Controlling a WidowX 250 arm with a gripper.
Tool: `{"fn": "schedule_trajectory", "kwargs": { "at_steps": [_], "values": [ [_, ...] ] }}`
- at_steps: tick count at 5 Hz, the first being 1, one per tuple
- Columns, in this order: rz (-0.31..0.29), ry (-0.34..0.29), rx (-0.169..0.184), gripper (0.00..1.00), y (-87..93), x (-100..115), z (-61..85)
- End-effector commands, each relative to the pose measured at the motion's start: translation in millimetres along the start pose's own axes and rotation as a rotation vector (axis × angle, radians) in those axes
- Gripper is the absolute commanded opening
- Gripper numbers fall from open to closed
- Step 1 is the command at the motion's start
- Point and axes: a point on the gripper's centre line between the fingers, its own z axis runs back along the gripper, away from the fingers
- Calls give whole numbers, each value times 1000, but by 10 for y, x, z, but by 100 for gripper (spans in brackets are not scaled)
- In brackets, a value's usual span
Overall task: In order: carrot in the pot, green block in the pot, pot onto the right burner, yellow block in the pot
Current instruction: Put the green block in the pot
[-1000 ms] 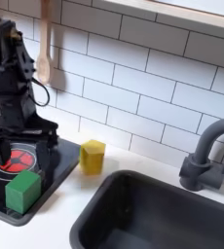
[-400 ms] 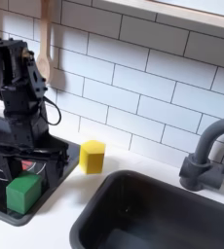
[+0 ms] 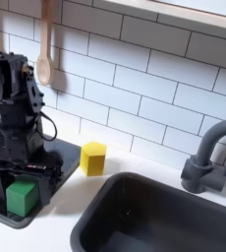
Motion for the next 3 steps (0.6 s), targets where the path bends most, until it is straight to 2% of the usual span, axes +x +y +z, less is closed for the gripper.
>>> {"fn": "schedule_trajectory", "kwargs": {
  "at_steps": [1, 2, 3],
  "values": [
    [31, 8, 18, 0, 124, -43, -48],
    [36, -29, 18, 0, 124, 23, 75],
    [83, -107, 11, 0, 274, 207, 353]
  ]
}}
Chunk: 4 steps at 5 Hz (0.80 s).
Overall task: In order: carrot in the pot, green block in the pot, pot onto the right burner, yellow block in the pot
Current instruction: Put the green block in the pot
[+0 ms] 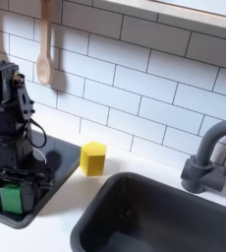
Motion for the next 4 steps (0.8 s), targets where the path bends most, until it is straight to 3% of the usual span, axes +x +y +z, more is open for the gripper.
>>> {"fn": "schedule_trajectory", "kwargs": {
  "at_steps": [1, 2, 4],
  "values": [
    [118, -176, 0, 0, 387, 421, 619],
    [157, -217, -1, 0, 512, 514, 782],
    [199, -198, -13, 0, 663, 713, 714]
  ]
}}
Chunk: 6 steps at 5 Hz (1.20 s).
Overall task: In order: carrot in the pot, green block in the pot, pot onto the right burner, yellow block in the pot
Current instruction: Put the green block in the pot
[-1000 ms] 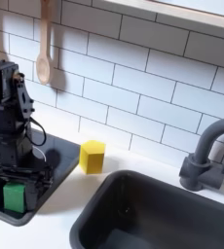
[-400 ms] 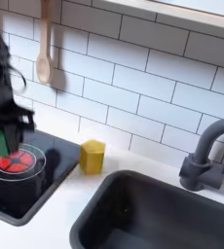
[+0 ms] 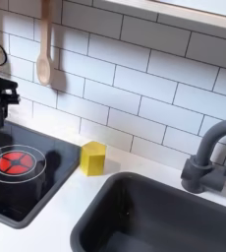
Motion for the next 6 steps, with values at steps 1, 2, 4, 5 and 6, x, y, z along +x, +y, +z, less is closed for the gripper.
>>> {"fn": "schedule_trajectory", "kwargs": {
  "at_steps": [1, 2, 4, 5, 6],
  "values": [
    [39, -6, 2, 0, 124, 164, -23],
    [88, -15, 2, 0, 253, 277, 7],
    [145, -55, 7, 0, 399, 440, 99],
    [161, -52, 5, 0, 437, 467, 84],
    [187, -43, 15, 0, 530, 480, 34]
  ]
}}
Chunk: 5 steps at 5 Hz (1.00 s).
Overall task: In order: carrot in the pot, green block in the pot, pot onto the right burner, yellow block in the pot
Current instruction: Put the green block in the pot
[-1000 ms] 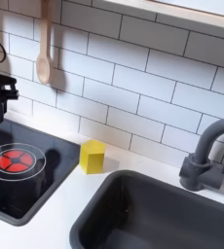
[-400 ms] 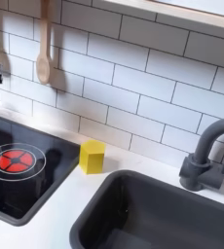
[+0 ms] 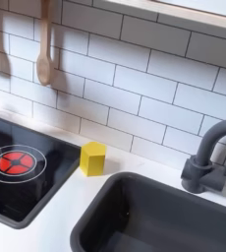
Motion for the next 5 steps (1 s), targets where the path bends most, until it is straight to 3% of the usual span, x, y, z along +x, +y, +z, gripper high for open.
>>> {"fn": "schedule_trajectory", "kwargs": {
  "at_steps": [1, 2, 3, 5],
  "values": [
    [58, -10, 23, 0, 168, 44, -31],
    [83, -31, 43, 0, 221, 60, -9],
    [89, -32, 46, 100, 207, 51, -25],
    [28, 38, 36, 100, 173, -64, -216]
  ]
}}
